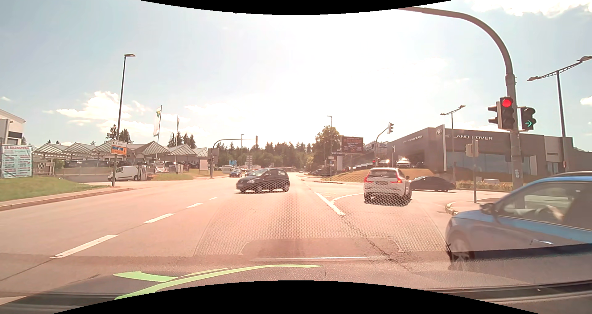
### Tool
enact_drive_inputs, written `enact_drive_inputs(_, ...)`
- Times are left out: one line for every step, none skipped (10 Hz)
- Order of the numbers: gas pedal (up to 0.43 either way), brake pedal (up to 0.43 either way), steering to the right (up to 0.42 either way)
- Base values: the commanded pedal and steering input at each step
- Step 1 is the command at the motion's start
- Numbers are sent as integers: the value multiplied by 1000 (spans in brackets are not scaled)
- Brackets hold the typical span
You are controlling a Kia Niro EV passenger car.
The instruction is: Follow the waypoints while adhering to traffic rules and regulations
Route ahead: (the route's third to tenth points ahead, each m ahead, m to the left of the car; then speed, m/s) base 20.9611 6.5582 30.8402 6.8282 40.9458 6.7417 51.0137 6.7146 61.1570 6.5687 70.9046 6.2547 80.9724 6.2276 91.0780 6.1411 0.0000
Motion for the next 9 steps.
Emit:
enact_drive_inputs(0, 256, -3)
enact_drive_inputs(0, 262, -3)
enact_drive_inputs(0, 256, -3)
enact_drive_inputs(0, 262, -4)
enact_drive_inputs(0, 262, -4)
enact_drive_inputs(0, 256, -4)
enact_drive_inputs(0, 262, -4)
enact_drive_inputs(0, 262, -4)
enact_drive_inputs(0, 262, -4)
